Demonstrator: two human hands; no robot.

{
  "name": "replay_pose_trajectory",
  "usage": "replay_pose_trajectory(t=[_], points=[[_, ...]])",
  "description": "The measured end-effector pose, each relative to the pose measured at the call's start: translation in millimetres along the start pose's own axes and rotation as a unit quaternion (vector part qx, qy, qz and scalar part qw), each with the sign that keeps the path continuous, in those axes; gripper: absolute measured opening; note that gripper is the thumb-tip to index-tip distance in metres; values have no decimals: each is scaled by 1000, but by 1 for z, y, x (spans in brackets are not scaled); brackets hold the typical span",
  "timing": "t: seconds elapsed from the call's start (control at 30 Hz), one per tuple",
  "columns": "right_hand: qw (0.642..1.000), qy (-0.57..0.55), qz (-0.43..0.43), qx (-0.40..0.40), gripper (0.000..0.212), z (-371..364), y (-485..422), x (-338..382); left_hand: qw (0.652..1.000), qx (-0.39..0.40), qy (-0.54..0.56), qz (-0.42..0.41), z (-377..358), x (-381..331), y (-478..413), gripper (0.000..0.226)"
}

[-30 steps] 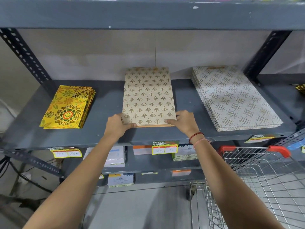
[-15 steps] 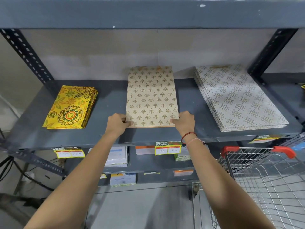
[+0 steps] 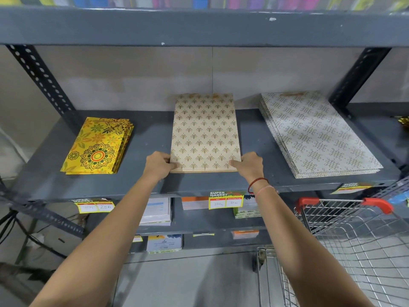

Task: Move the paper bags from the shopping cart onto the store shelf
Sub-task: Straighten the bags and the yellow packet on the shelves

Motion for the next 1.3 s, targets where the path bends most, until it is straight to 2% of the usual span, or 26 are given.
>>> replay_pose_trajectory(t=[0.2,0.33,0.43,0.47,0.5,0.53,0.63,0.73,0.87,0.97,1.1,1.17,1.3], points=[[999,-26,6,-20,44,4,7,1,1000,-5,2,6,8,-2,2,35],[999,2,32,-37,31,6,16,9,1000,-21,21,-4,8,-6,5,29],[992,40,89,-85,26,4,20,19,999,-32,30,2,19,-6,13,55],[989,48,106,-93,29,6,23,24,998,-53,29,-1,21,-7,12,59],[986,50,142,-75,35,-30,31,45,995,-92,32,21,48,30,14,58],[984,57,155,-73,38,-37,35,53,993,-110,29,15,57,38,14,56],[978,53,190,-76,38,-47,39,68,990,-140,33,-1,72,50,13,46],[974,35,223,-27,36,-78,47,83,981,-190,39,20,95,79,12,39],[964,34,256,54,39,-141,65,105,972,-221,-52,55,128,143,9,38],[953,55,262,145,50,-186,73,114,972,-191,-113,79,140,178,6,39],[931,94,255,243,68,-240,88,122,981,-100,-137,93,141,207,5,50],[924,107,258,260,65,-257,94,123,984,-75,-141,79,140,211,4,48],[926,130,258,242,61,-278,99,127,985,-84,-140,51,143,216,-3,36]])
Point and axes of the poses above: each hand's wrist, its own y-axis away from the middle knuckle, its own z-axis out of the back of the hand, x = y × z, the point moved 3 cm from there along -y, towards the middle knuckle, and after that the axes turned 15 degrees about -y, right-handed, at the moved point
